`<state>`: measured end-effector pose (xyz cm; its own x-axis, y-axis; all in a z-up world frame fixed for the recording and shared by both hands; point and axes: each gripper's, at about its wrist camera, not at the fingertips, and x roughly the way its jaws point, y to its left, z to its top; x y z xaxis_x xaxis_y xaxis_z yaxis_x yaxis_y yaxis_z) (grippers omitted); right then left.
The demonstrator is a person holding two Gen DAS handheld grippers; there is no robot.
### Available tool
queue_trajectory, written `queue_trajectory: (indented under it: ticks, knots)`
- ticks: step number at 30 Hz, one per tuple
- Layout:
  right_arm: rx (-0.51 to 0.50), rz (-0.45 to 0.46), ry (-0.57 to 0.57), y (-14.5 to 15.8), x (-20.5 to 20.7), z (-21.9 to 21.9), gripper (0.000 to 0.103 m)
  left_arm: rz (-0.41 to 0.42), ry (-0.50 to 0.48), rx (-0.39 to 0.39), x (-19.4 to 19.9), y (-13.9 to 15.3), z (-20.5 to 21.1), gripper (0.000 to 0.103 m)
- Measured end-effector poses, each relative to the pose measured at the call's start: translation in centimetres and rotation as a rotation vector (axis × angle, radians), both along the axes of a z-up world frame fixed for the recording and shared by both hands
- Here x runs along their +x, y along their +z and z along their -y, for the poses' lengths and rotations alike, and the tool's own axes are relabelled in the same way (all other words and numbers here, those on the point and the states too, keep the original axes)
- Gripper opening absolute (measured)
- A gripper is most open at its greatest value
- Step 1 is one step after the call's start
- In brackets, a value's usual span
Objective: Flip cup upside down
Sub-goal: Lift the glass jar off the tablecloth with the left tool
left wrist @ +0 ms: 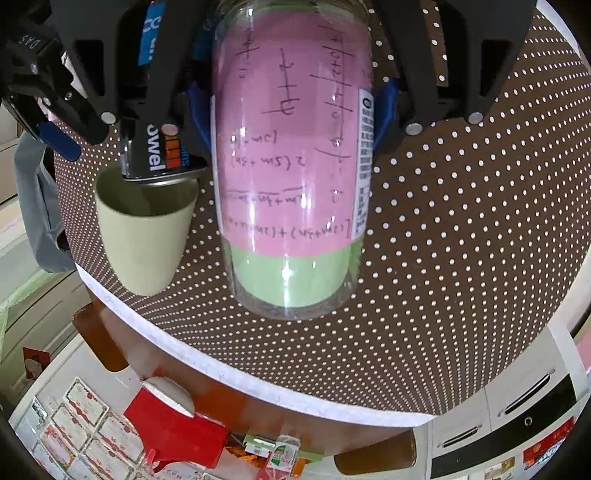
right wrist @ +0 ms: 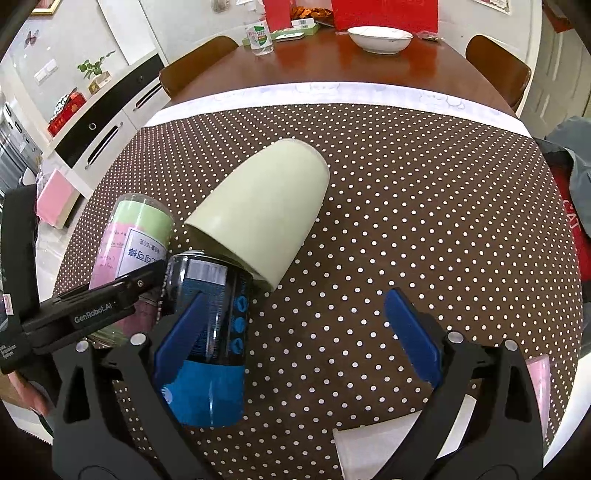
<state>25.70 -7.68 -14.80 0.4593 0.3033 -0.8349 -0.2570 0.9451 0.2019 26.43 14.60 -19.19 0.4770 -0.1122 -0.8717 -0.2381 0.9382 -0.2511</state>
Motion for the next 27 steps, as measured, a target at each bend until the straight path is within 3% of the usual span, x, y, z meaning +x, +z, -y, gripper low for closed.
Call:
queue_trajectory:
  ticks: [17, 27]
  knots:
    - [0.027, 0.097, -0.053, 3.6, -5.8, 2.7, 0.094, 0.111, -0.043, 0.045, -5.9, 5.5, 1.4, 0.068]
    - [0.053, 0.163, -0.101, 5.4, -10.7, 5.3, 0.094, 0.194, -0.115, 0.079, -11.2, 8.9, 5.5, 0.068]
